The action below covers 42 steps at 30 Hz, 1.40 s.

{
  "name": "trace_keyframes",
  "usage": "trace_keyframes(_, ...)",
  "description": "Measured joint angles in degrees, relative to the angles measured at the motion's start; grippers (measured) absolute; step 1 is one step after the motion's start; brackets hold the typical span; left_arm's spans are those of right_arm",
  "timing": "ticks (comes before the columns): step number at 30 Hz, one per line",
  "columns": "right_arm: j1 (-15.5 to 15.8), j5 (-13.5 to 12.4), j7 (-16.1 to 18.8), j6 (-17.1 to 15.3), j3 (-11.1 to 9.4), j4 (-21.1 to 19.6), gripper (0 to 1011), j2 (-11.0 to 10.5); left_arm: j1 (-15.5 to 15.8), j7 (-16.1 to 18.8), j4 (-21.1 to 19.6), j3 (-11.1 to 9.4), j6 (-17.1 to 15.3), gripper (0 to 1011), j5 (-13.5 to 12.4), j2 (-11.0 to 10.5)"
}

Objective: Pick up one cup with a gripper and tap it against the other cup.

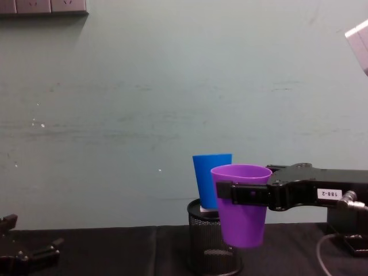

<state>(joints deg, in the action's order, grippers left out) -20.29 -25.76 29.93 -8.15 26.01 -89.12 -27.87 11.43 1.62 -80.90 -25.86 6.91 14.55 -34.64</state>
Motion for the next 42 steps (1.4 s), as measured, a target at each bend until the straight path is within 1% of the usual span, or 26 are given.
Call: trace_keyframes(42, 0.00, 0.00, 0.00, 0.00, 0.00, 0.00, 724, 0.00, 0.00, 0.00, 0.00, 0.00, 0.00, 1000, -0.01, 0.00)
